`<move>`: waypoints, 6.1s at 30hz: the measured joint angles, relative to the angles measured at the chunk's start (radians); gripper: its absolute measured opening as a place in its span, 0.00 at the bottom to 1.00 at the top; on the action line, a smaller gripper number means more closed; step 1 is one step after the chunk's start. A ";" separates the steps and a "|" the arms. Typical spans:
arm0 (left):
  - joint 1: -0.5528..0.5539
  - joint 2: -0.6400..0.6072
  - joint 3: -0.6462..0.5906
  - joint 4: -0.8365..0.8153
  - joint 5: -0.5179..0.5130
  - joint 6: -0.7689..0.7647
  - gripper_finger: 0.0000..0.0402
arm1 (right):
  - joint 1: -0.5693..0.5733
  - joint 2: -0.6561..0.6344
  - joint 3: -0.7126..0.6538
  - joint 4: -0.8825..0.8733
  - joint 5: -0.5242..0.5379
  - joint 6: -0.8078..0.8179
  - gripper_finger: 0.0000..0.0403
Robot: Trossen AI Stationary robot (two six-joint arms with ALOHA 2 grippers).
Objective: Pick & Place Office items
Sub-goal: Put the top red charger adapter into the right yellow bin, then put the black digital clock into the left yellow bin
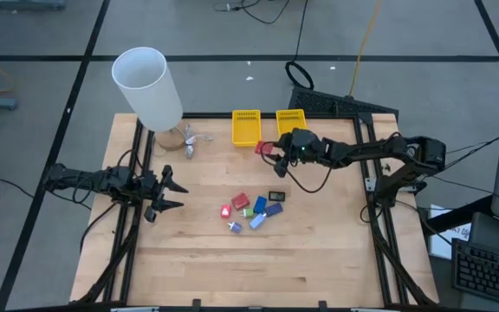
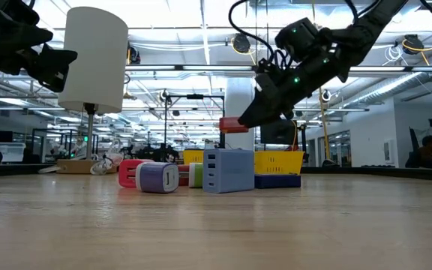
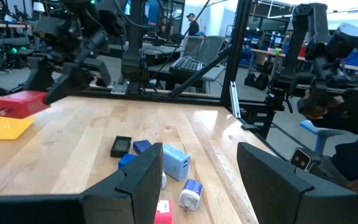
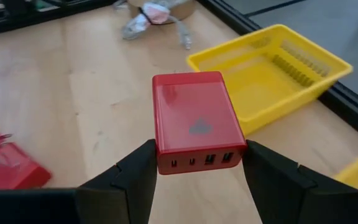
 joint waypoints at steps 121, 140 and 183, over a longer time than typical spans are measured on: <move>0.000 0.000 0.000 0.000 0.000 0.000 0.52 | -0.341 0.000 -0.315 0.341 0.000 -0.019 0.51; 0.000 0.000 0.000 0.000 0.000 0.000 0.52 | -0.341 0.000 -0.315 0.342 -0.004 -0.019 0.59; 0.000 0.000 0.000 0.000 0.000 0.000 0.52 | 0.106 0.000 -0.315 0.536 -0.001 -0.049 0.57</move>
